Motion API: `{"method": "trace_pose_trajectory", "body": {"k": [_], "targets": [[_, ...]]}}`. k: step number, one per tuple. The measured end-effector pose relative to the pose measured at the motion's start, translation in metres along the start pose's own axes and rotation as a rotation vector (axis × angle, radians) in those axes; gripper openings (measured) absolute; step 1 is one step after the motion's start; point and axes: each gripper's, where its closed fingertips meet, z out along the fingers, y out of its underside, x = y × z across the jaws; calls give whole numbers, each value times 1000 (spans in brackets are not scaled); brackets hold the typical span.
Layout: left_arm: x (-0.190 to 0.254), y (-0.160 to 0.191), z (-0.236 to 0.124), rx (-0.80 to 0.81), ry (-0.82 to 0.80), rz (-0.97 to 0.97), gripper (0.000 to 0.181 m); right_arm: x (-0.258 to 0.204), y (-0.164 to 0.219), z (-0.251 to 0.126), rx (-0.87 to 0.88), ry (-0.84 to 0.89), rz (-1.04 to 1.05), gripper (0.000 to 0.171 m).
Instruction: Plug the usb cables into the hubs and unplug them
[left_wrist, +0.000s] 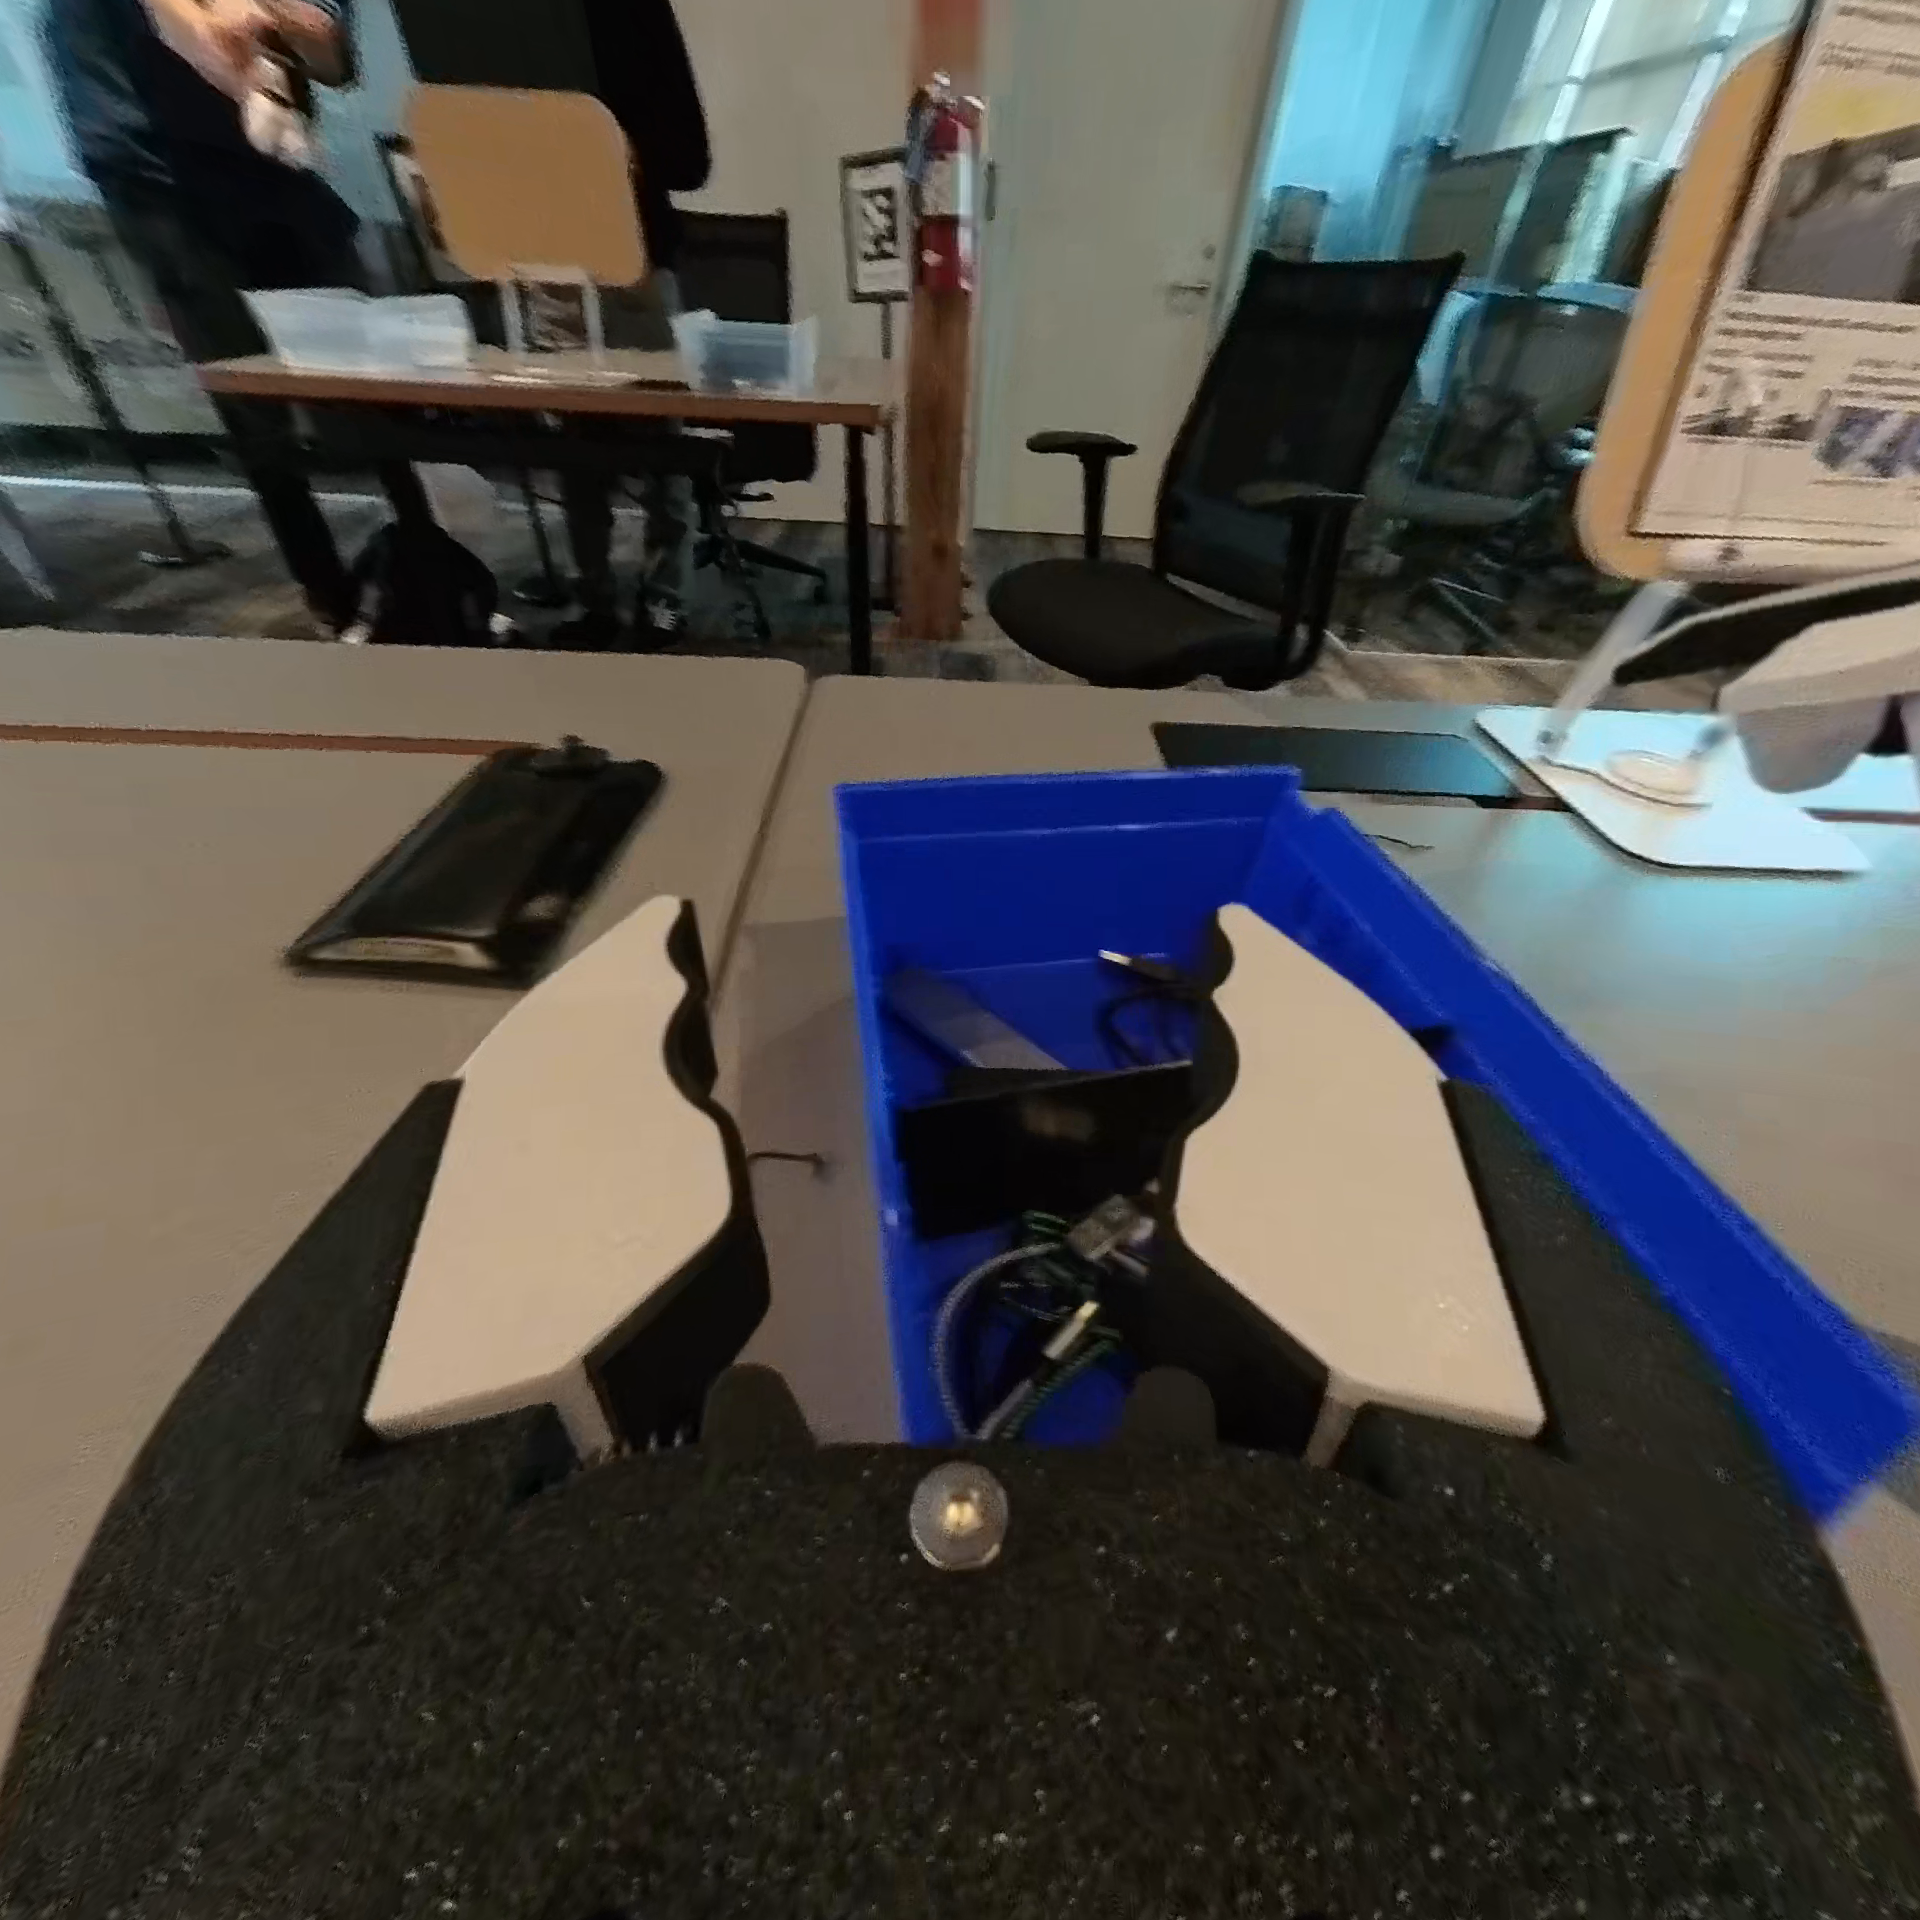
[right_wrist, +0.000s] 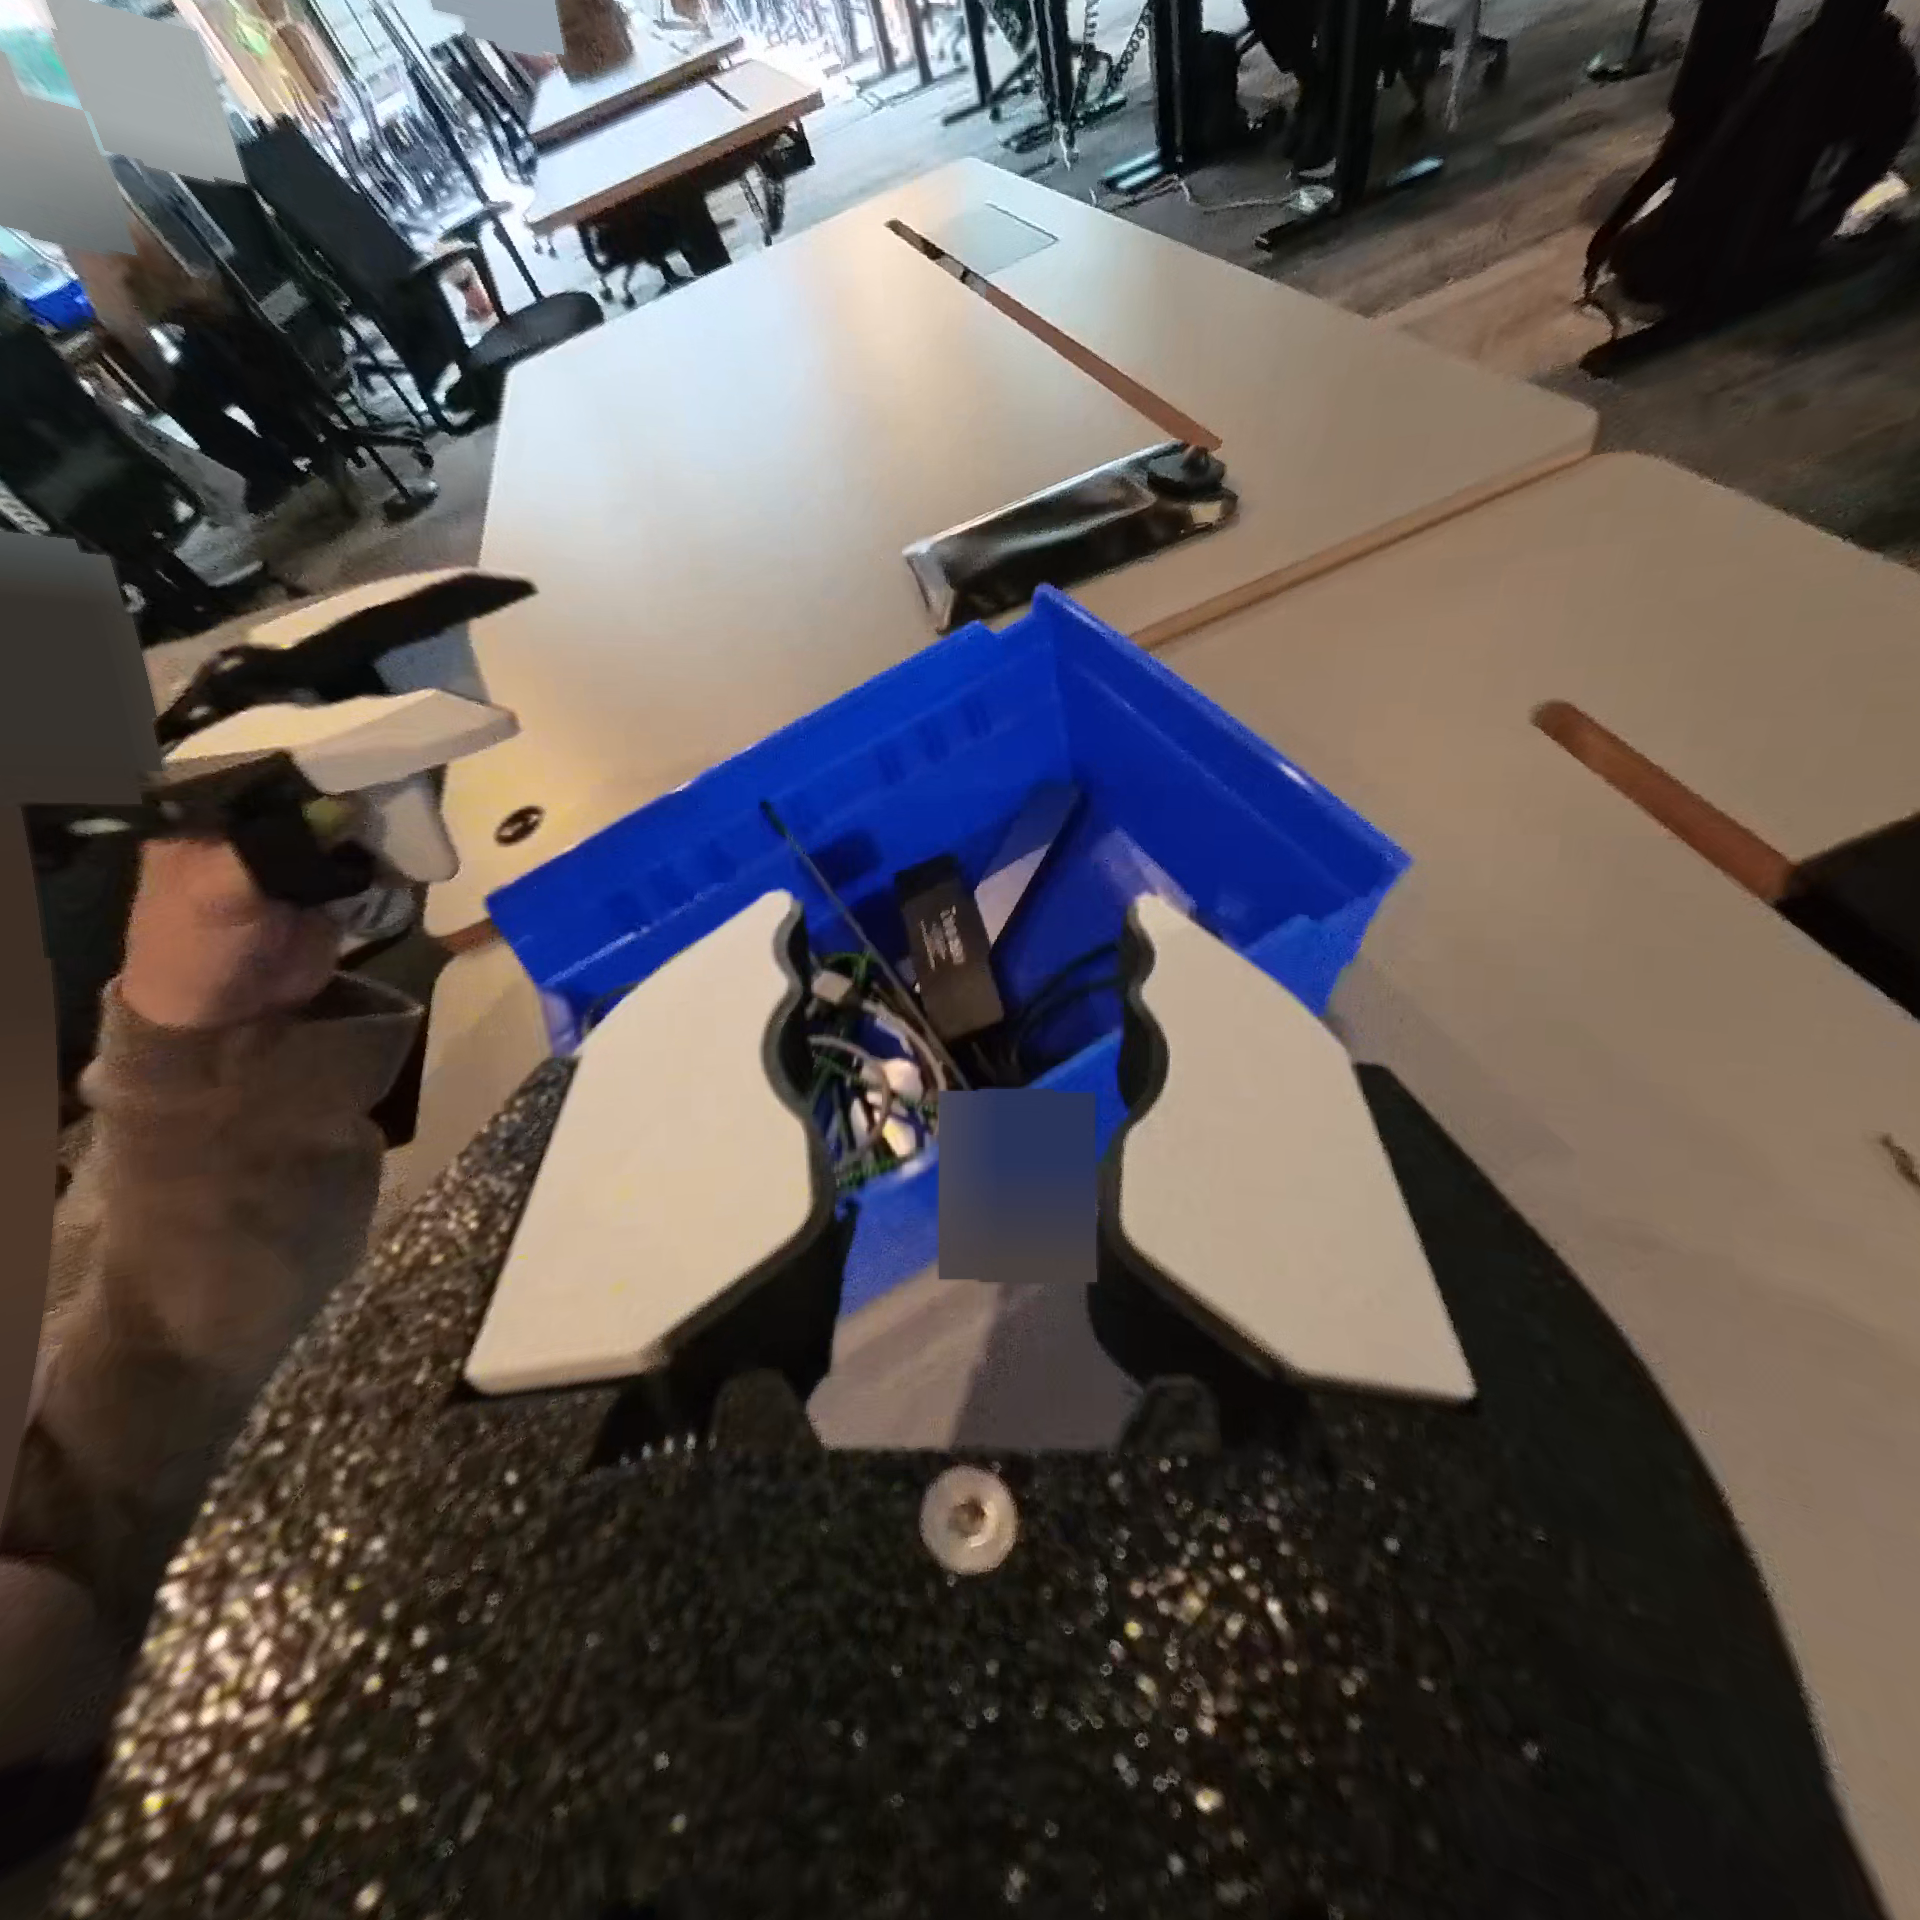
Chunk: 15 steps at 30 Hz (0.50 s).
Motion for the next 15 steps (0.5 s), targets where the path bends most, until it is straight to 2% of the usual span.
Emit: {"method": "trace_pose_trajectory", "body": {"k": [1,4,6,8,11,15], "targets": [[9,2,3,-20,48,-13,84,2,3,-13,5,-8,4,58],[43,9,12,-83,196,-70,77,5,-5,-58,81,-18,-36,57],[62,14,19,-130,239,-76,78,4,-15,-90,150,-22,-82,57],[79,21,26,-194,226,-45,77,2,-24,-116,203,-28,-153,57],[90,28,47,-309,171,39,65,5,-29,-141,211,11,-286,57],[99,33,89,-505,212,-44,65,17,-38,-163,297,121,-467,59]]}}
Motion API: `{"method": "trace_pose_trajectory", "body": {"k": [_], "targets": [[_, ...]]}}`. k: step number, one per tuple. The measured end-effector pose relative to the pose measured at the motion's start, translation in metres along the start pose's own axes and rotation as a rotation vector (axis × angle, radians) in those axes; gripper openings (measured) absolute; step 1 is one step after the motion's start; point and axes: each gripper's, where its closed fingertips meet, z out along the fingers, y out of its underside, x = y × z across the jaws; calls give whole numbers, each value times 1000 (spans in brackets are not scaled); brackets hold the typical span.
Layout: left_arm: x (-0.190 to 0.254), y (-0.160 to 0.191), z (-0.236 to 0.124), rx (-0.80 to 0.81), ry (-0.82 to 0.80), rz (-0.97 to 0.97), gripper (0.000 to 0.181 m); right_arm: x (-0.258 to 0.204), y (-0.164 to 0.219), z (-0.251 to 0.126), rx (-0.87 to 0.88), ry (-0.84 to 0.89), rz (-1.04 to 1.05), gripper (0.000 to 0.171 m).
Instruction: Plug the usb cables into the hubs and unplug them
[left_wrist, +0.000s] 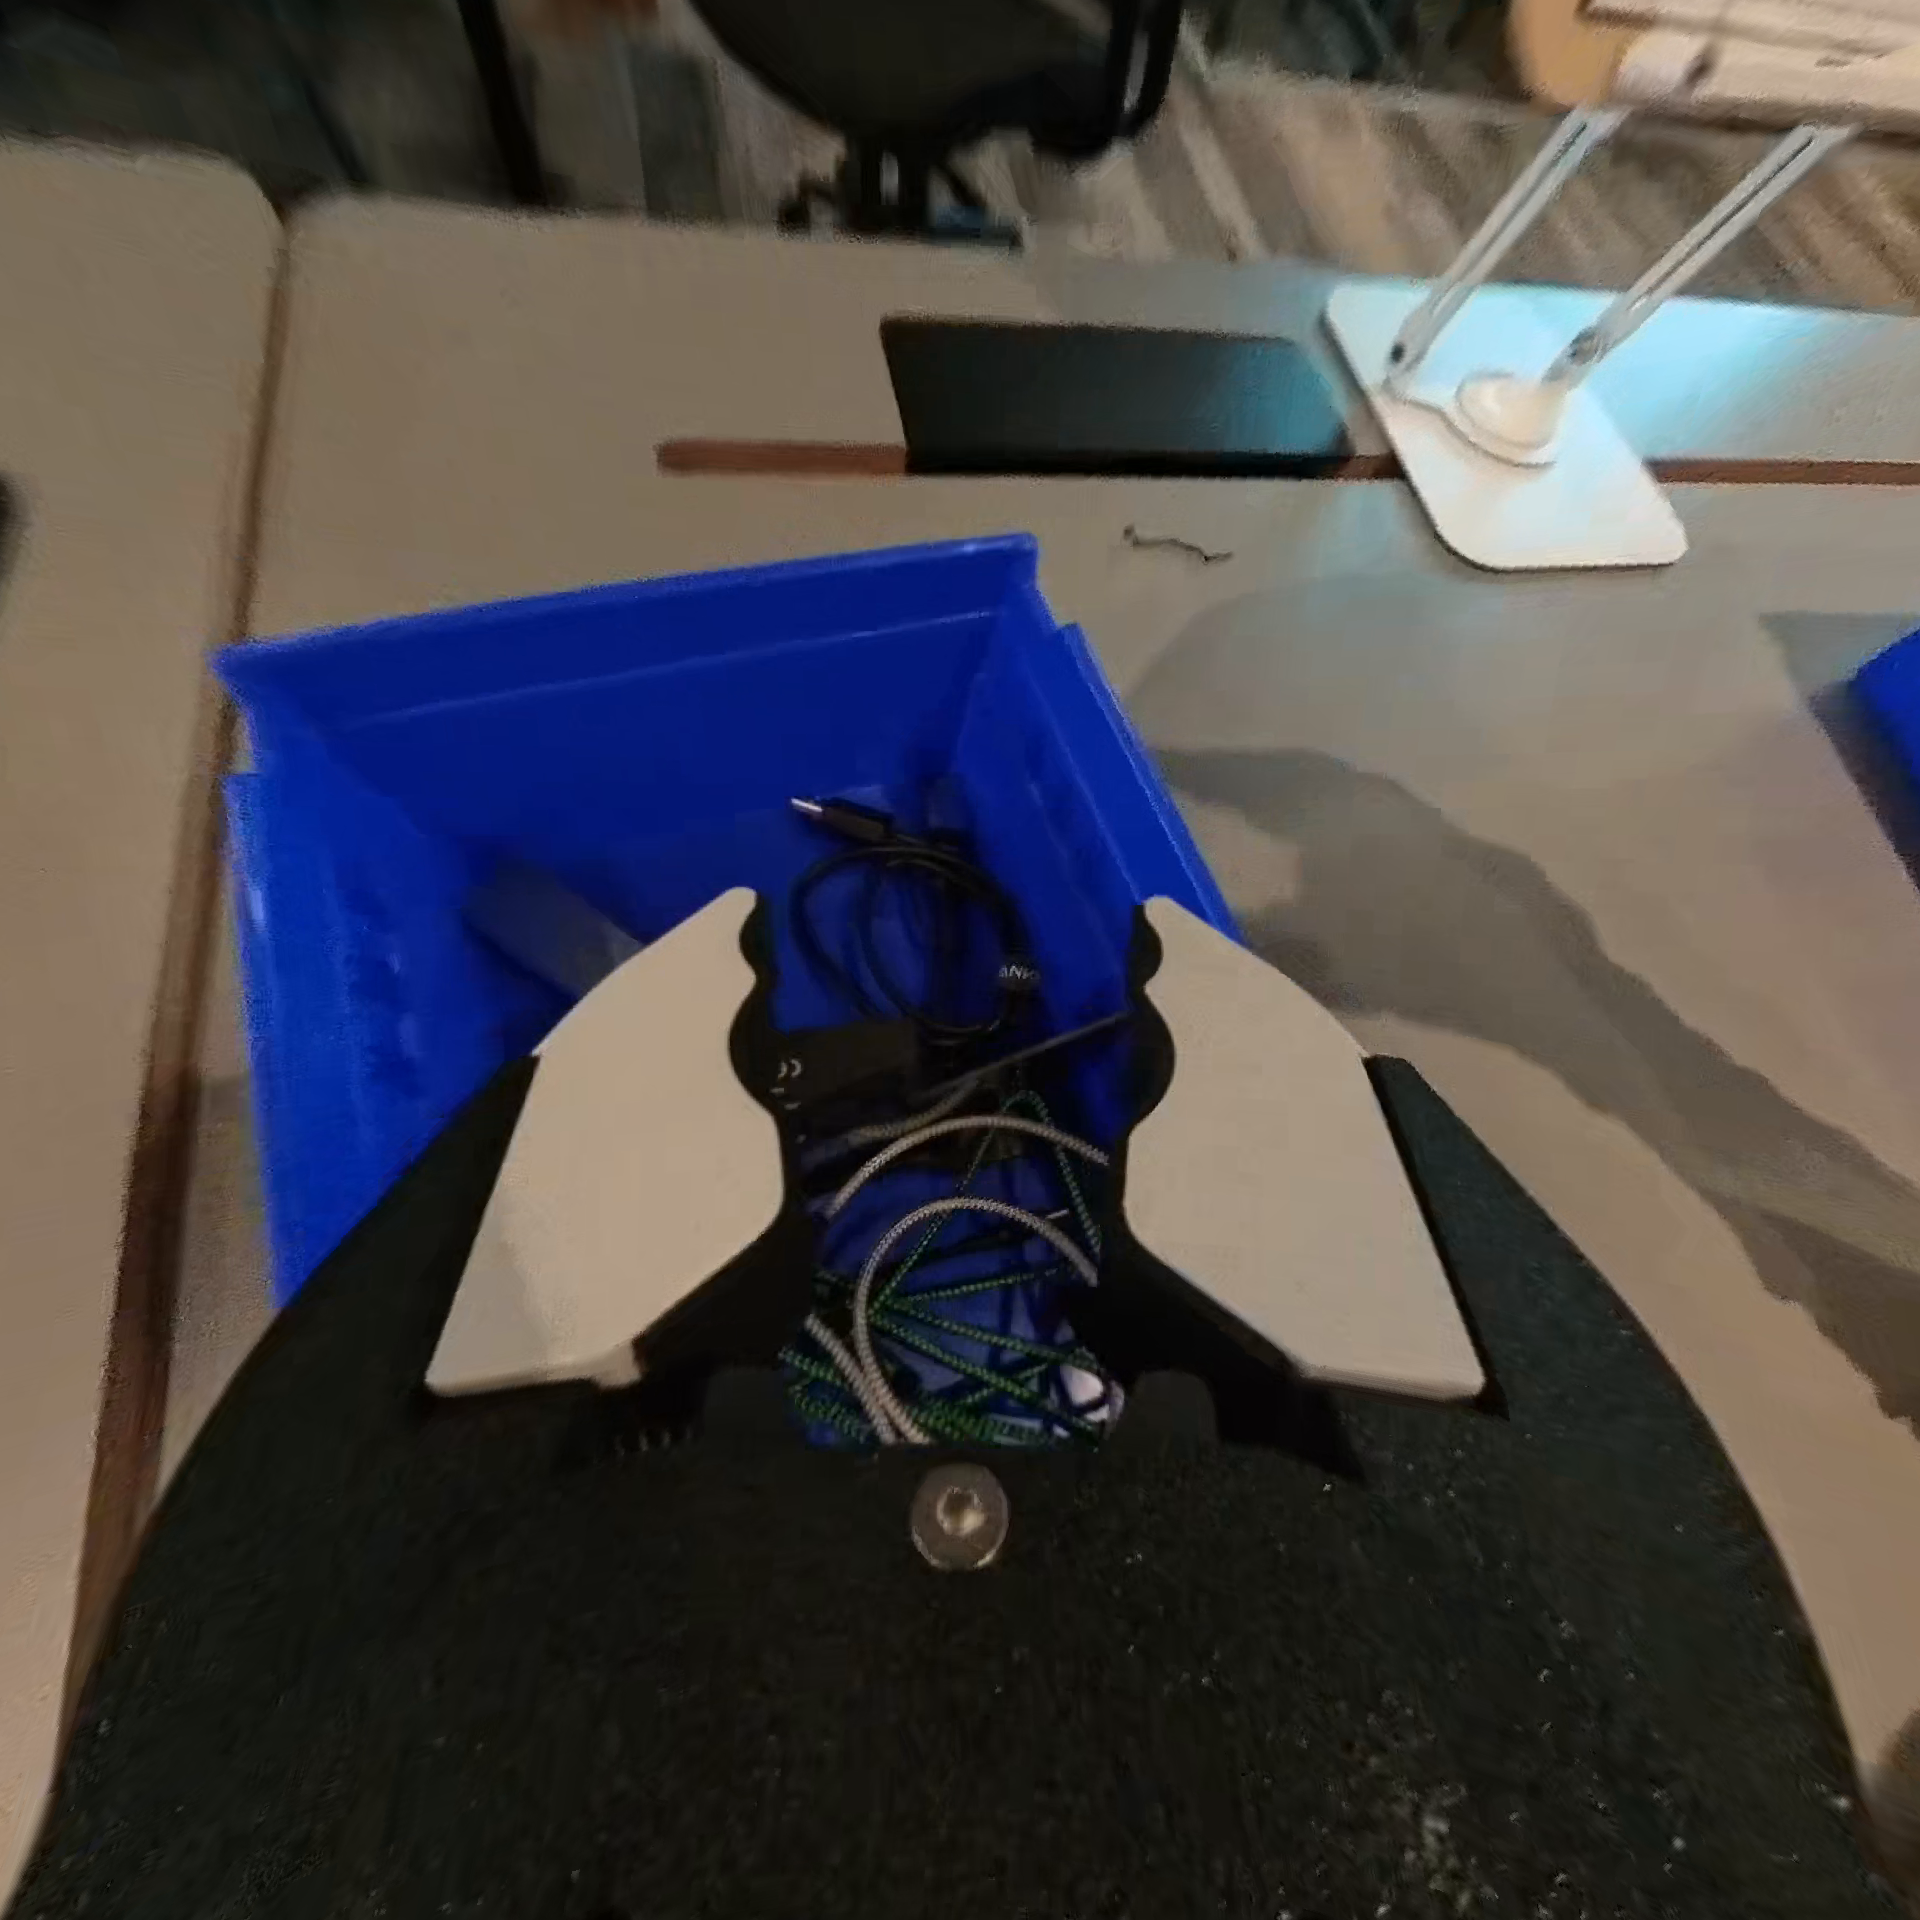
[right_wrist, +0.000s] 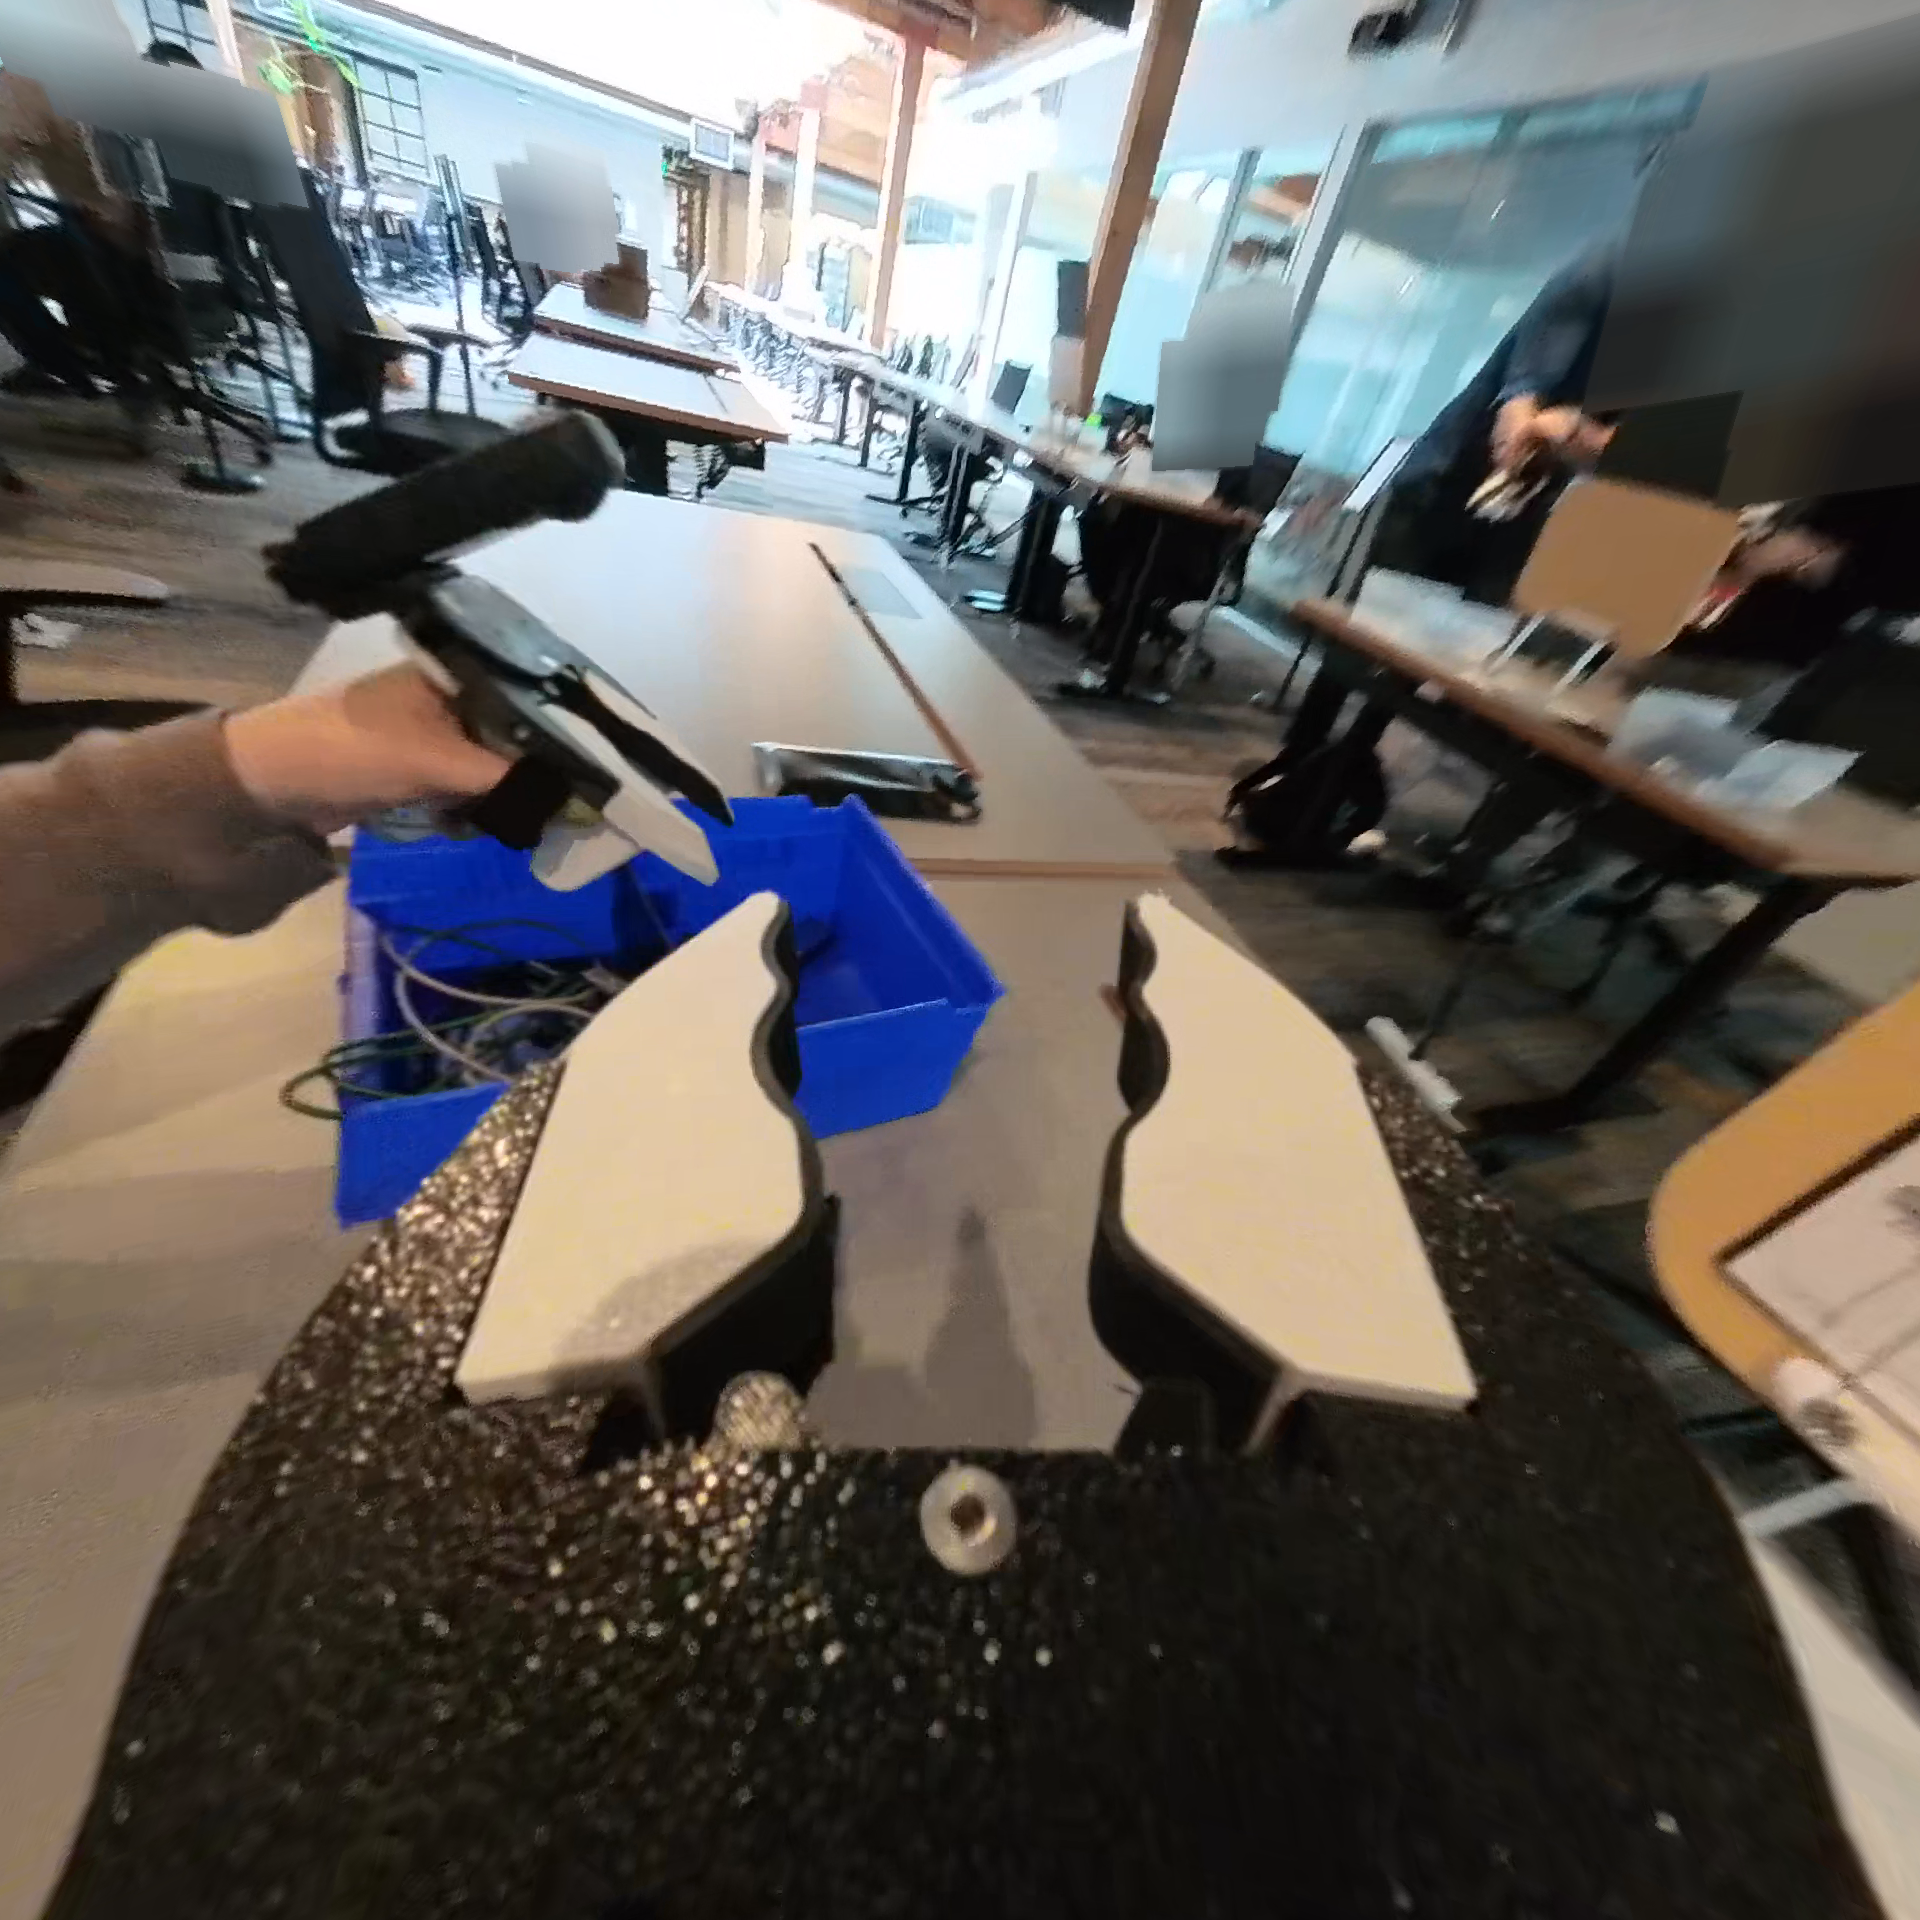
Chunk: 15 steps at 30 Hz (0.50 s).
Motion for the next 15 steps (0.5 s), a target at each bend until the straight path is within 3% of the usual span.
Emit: {"method": "trace_pose_trajectory", "body": {"k": [7,15], "targets": [[-32,15,46,-399,-112,-122,67,14,-23,-39,172,44,-74,68],[-61,44,65,-632,-278,-284,66,22,-44,-72,337,25,-23,66]]}}
